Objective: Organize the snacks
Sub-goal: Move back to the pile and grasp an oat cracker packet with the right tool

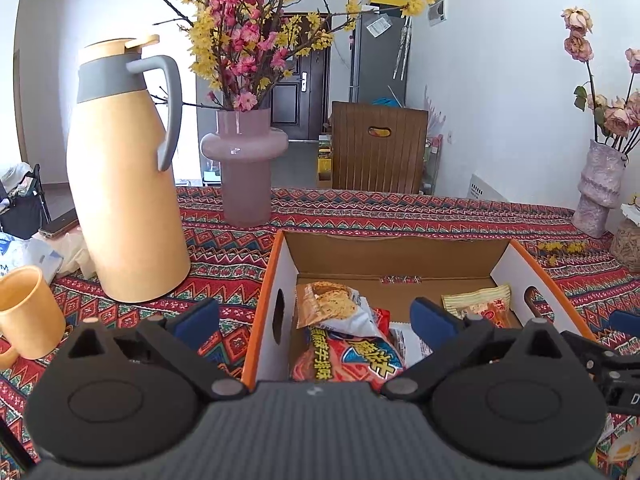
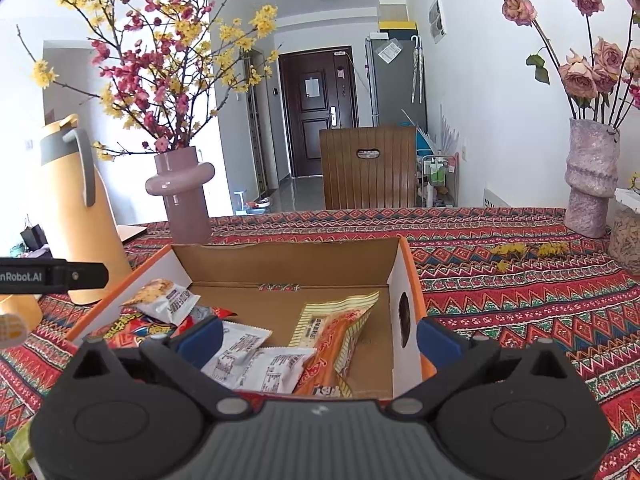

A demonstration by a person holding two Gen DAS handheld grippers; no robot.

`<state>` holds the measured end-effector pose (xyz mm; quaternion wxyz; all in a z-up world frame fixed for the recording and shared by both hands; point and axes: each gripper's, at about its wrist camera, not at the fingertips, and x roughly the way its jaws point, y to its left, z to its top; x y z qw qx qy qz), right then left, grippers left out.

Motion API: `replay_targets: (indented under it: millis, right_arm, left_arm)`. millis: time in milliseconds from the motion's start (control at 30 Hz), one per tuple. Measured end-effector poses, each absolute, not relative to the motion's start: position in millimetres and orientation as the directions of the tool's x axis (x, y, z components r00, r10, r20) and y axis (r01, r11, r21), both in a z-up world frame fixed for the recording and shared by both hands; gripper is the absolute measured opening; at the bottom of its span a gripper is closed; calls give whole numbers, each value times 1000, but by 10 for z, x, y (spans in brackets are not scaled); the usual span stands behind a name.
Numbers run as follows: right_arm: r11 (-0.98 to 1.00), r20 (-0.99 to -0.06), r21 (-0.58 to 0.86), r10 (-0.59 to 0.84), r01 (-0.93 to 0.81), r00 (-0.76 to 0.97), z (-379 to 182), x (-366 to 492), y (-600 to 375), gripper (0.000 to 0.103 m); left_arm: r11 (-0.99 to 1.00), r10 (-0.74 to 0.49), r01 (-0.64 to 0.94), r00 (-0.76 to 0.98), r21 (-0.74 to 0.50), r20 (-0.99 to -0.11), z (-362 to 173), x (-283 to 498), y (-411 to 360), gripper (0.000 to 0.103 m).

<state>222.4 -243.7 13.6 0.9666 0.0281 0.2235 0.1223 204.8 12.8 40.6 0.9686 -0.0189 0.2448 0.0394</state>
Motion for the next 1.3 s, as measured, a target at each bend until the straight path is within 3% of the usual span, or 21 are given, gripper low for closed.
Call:
replay_targets:
  millis: [733,1167,1233,1300]
  right_arm:
    - [975,-475,84,223,-208,851,-50,1362,-2635,103]
    - [982,-504,96,188,-162,843,-224,1299,-2767,103]
    - [984,-507,95,181,-154,842,-232,1357,-2824,100]
    - [986,-518,87,165,-140,839,-239,1441,-2881,85]
  left_arm:
    - [998,40,-62,864,-28,-503,97,1272,409,103]
    - [998,23,-51,847,-37,-531,-87,1094,476,103]
    - [998,26,-54,847,-37,-532,-90,1099,492,103]
    - [998,31,-57,846,-33,-533,-90,1107,497,103]
